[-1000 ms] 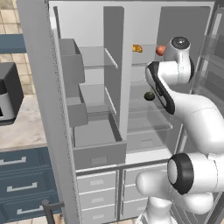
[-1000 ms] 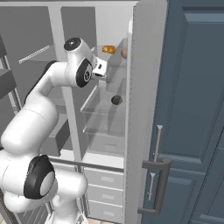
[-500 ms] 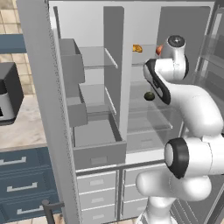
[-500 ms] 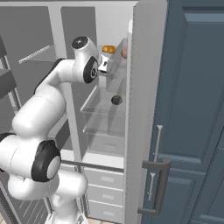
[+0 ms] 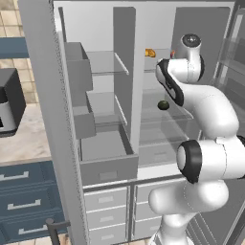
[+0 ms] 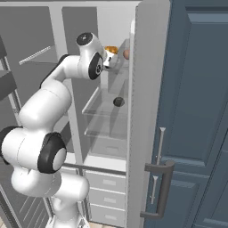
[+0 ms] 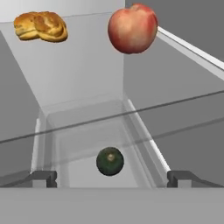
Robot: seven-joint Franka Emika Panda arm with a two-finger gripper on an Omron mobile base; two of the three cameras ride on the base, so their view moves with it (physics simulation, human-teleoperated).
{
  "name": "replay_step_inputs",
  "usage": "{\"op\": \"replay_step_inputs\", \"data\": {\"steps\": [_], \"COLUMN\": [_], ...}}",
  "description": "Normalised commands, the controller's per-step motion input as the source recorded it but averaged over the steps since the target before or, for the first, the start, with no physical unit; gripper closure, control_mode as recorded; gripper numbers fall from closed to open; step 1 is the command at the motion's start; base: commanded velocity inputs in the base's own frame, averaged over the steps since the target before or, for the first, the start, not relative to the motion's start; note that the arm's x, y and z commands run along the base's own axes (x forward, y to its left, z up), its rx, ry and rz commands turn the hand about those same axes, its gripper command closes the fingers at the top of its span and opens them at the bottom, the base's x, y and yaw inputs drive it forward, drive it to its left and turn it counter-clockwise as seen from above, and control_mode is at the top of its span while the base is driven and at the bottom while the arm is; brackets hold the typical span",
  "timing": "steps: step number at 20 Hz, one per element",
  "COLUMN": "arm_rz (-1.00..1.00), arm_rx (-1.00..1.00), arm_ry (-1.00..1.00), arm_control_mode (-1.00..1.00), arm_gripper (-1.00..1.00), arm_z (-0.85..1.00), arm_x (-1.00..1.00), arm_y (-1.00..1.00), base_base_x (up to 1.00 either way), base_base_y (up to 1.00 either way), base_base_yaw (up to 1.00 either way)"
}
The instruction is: Take the peach and squash from the fridge shelf and place them in the freezer drawer to begin freezing them.
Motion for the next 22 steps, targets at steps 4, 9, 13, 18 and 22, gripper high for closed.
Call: {"op": "replay_step_inputs", "data": {"steps": [4, 9, 13, 18, 22], "arm_rz": [0.00, -0.04, -0.02, -0.01, 0.00], "arm_rx": [0.00, 0.00, 0.00, 0.00, 0.00], "arm_ry": [-0.14, -0.08, -0.05, -0.06, 0.01], "arm_control_mode": [-1.00, -1.00, -1.00, -1.00, -1.00], "arm_gripper": [-1.00, -1.00, -1.00, -1.00, -1.00], "arm_z": [0.50, 0.07, 0.00, 0.00, 0.04], "arm_x": [0.17, 0.48, 0.54, 0.47, 0.49], "arm_y": [-0.01, -0.14, -0.21, -0.24, -0.29], "base_base_x": [0.00, 0.00, 0.00, 0.00, 0.00], "base_base_y": [0.00, 0.00, 0.00, 0.00, 0.00], "base_base_yaw": [0.00, 0.00, 0.00, 0.00, 0.00]}}
